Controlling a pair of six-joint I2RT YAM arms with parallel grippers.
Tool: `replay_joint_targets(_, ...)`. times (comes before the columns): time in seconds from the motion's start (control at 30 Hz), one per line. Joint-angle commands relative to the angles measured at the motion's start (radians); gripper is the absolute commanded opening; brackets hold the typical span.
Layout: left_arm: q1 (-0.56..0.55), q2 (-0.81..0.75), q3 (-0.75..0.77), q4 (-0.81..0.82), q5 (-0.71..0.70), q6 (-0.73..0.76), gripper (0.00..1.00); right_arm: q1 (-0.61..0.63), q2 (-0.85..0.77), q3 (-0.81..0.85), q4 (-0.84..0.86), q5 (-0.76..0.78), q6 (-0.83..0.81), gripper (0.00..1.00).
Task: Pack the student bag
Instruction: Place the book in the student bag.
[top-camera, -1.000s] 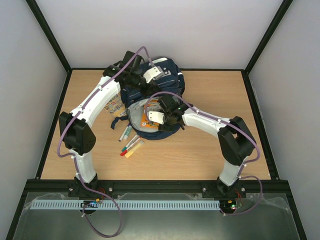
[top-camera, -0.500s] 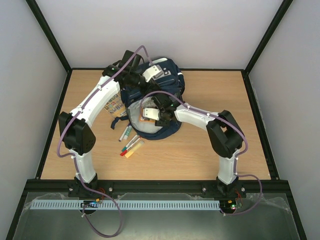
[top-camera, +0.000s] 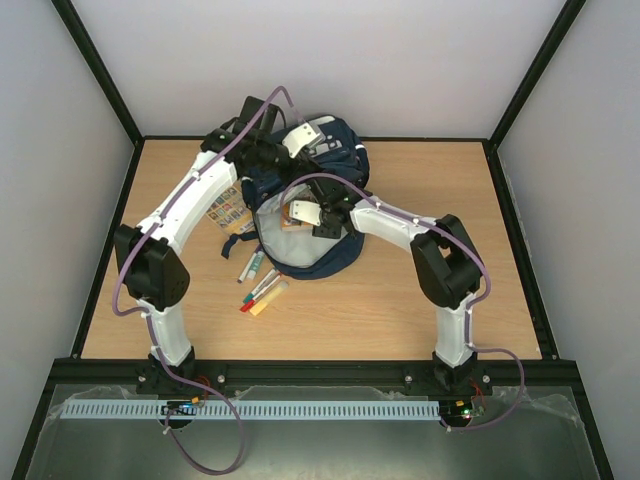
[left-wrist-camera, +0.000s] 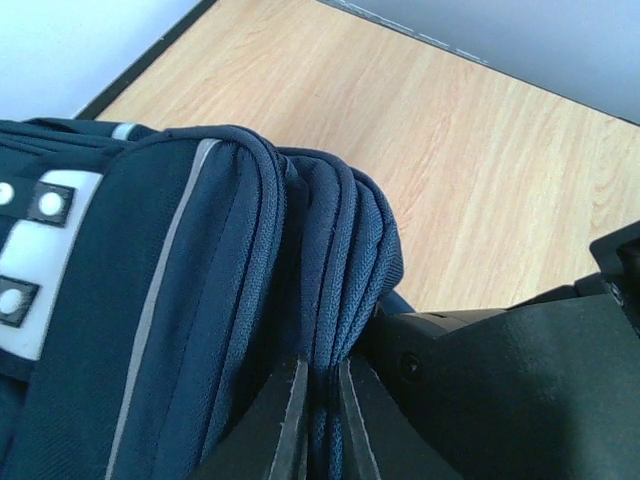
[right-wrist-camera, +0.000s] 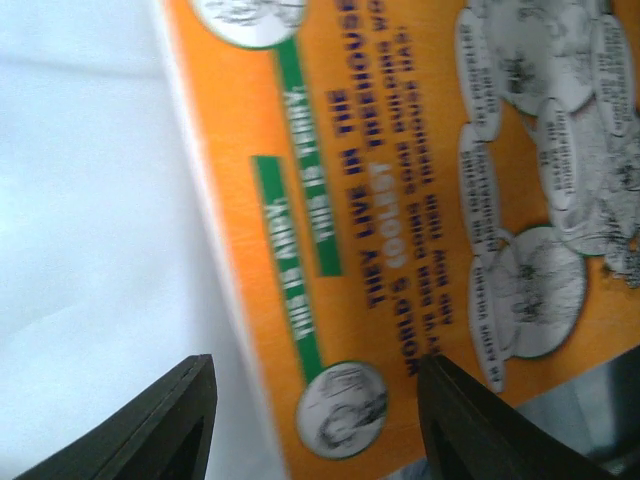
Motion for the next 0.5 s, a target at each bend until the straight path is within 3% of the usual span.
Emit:
replay_joint_targets(0.0,-0.037,-0.069,0.006,-0.085,0.128,0.003,0.02,0.011,-0.102,-0.061,-0.027,-0.080,-0.036,0.56)
replay_joint_targets(0.17,-0.039,-0.075,0.014,-0.076,0.143,-0.005,0.02,0.065,-0.100,-0.042,-0.020,-0.079,-0.016,0.58)
replay_joint_targets(0.47,-0.046,-0.092,-0.005,-0.090,0.150,0.004,0.02,0.090,0.069,0.089,0.082,0.039,0.027,0.54)
